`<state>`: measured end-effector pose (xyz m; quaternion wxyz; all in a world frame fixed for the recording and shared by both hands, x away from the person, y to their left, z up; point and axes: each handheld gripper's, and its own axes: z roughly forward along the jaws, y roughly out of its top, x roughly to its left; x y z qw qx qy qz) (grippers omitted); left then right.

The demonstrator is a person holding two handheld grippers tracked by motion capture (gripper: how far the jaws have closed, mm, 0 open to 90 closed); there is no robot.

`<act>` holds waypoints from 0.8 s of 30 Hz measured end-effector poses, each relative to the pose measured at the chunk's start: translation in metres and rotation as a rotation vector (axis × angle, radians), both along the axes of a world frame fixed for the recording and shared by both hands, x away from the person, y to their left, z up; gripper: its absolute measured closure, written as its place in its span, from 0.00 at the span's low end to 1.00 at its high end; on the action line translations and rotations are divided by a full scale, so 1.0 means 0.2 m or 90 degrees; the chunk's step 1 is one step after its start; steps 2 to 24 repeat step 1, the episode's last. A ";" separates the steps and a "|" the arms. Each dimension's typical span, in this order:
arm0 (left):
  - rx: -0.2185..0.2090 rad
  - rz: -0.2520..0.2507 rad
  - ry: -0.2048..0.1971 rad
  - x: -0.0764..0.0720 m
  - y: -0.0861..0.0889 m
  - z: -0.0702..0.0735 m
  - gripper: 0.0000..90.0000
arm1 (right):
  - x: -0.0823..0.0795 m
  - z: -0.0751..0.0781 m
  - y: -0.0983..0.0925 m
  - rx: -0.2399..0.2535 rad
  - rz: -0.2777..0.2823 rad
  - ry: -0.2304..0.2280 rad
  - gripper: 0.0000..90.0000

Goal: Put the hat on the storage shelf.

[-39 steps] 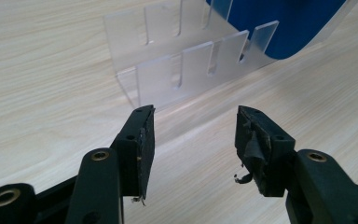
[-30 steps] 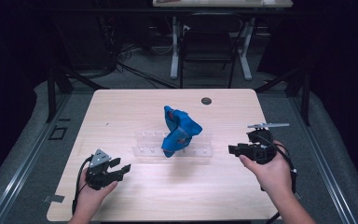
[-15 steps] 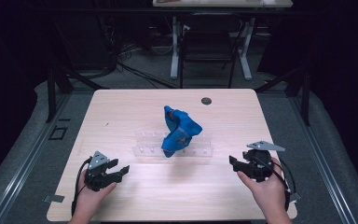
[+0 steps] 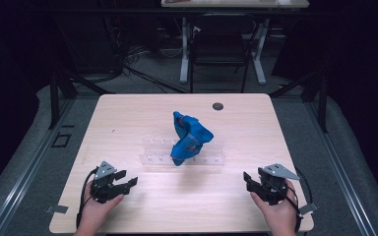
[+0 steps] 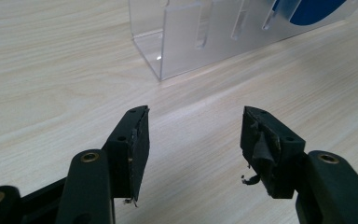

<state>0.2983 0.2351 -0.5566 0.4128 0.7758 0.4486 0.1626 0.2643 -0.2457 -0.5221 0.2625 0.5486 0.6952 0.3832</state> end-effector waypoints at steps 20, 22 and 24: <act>-0.002 -0.001 -0.002 0.00 -0.01 0.00 0.48 | 0.00 -0.01 -0.01 0.001 -0.002 -0.002 0.47; -0.002 -0.001 -0.002 0.00 -0.01 0.00 0.48 | 0.00 -0.01 -0.01 0.001 -0.002 -0.002 0.47; -0.002 -0.001 -0.002 0.00 -0.01 0.00 0.48 | 0.00 -0.01 -0.01 0.001 -0.002 -0.002 0.47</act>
